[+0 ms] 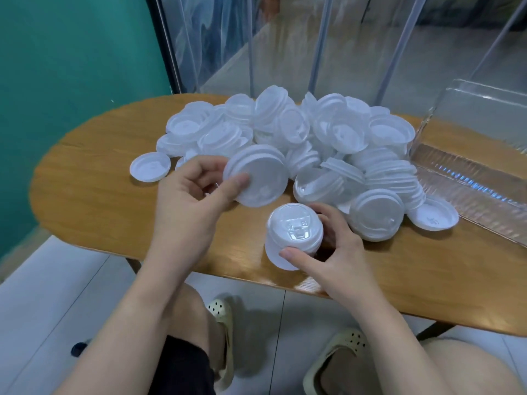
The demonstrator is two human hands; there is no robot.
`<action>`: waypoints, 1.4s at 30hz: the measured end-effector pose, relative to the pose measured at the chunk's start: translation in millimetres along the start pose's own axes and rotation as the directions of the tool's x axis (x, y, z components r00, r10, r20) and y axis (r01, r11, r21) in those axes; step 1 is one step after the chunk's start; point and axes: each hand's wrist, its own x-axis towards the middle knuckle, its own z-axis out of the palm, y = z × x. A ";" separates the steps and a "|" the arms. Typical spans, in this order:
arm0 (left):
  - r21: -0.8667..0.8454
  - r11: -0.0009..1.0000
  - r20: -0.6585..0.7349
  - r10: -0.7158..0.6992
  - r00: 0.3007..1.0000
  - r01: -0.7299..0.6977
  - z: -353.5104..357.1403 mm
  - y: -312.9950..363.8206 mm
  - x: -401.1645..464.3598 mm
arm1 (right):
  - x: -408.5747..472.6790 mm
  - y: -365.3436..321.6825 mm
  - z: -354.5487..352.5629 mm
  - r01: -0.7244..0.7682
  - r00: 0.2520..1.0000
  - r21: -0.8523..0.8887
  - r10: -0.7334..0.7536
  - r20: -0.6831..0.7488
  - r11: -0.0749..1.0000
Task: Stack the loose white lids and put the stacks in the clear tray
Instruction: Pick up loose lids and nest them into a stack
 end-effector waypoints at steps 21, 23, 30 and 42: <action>0.186 0.953 0.194 -0.274 0.942 0.239 30.0 -45.3 -5.7 | 0.0 0.9 1.7 0.046 0.998 0.009 -0.046 0.033 0.999; 0.203 0.951 0.184 -0.271 0.945 0.234 32.2 -45.5 -5.4 | -0.1 1.2 1.9 0.053 0.998 -0.001 -0.053 0.033 0.999; 0.202 0.944 0.189 -0.300 0.935 0.262 34.7 -52.7 -2.3 | -1.1 1.9 4.2 0.078 0.996 -0.016 -0.077 0.046 0.997; 0.221 0.953 0.295 -0.268 0.917 0.207 44.6 -53.9 1.4 | -5.2 3.8 -5.2 0.154 0.988 -0.039 -0.155 -0.022 0.987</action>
